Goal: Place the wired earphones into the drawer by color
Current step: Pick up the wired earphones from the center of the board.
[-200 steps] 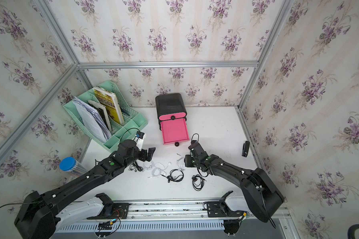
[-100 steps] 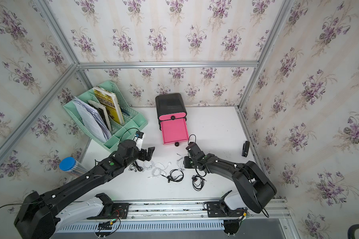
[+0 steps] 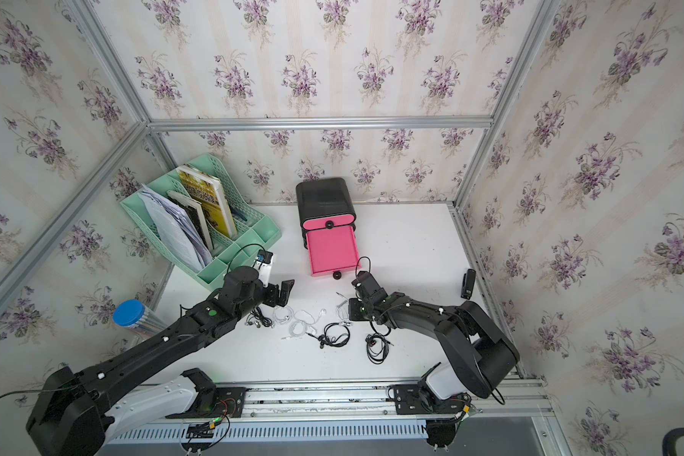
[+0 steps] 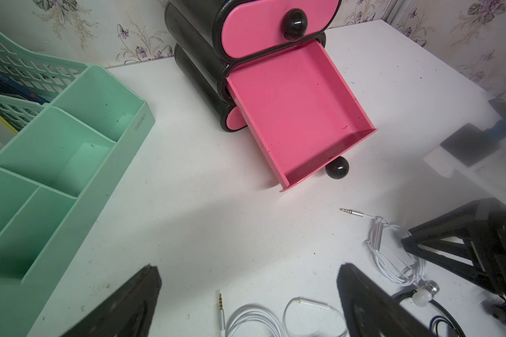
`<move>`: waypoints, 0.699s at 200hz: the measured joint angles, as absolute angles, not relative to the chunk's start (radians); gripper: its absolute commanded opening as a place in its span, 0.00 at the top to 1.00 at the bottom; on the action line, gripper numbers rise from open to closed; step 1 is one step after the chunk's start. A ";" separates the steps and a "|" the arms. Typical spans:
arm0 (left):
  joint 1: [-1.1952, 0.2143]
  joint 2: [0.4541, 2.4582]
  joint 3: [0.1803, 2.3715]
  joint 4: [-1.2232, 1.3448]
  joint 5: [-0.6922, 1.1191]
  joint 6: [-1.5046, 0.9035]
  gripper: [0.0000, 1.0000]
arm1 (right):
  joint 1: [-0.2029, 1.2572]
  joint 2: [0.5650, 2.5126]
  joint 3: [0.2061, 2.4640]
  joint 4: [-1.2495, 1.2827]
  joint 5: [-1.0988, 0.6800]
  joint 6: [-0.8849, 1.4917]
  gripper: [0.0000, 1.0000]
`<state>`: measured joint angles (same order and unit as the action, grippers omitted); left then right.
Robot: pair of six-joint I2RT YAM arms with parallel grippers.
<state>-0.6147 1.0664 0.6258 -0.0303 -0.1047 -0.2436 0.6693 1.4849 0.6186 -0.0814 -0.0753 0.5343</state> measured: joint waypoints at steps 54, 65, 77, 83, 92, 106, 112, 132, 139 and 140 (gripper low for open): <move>-0.615 1.061 0.626 -0.030 -0.109 -0.244 0.01 | 0.670 1.491 0.620 -0.083 -0.067 0.546 0.89; -0.615 1.061 0.626 -0.030 -0.110 -0.244 0.01 | 0.672 1.489 0.620 -0.088 -0.064 0.546 0.92; -0.615 1.060 0.626 -0.030 -0.110 -0.244 0.01 | 0.671 1.485 0.620 -0.091 -0.062 0.546 0.95; -0.615 1.060 0.626 -0.030 -0.111 -0.244 0.01 | 0.671 1.483 0.620 -0.091 -0.060 0.546 0.96; -0.615 1.060 0.626 -0.030 -0.112 -0.244 0.01 | 0.671 1.480 0.620 -0.093 -0.059 0.547 0.97; -0.615 1.059 0.626 -0.030 -0.112 -0.244 0.01 | 0.671 1.470 0.620 -0.097 -0.047 0.547 0.97; -0.615 1.058 0.626 -0.030 -0.113 -0.244 0.01 | 0.671 1.462 0.620 -0.099 -0.042 0.547 0.97; -0.615 1.058 0.626 -0.030 -0.113 -0.244 0.01 | 0.671 1.426 0.620 -0.107 -0.027 0.546 0.98; -0.615 1.057 0.626 -0.030 -0.113 -0.244 0.01 | 0.671 1.411 0.620 -0.112 -0.018 0.546 0.98; -0.614 1.057 0.626 -0.030 -0.113 -0.244 0.01 | 0.671 1.409 0.620 -0.112 -0.017 0.546 0.99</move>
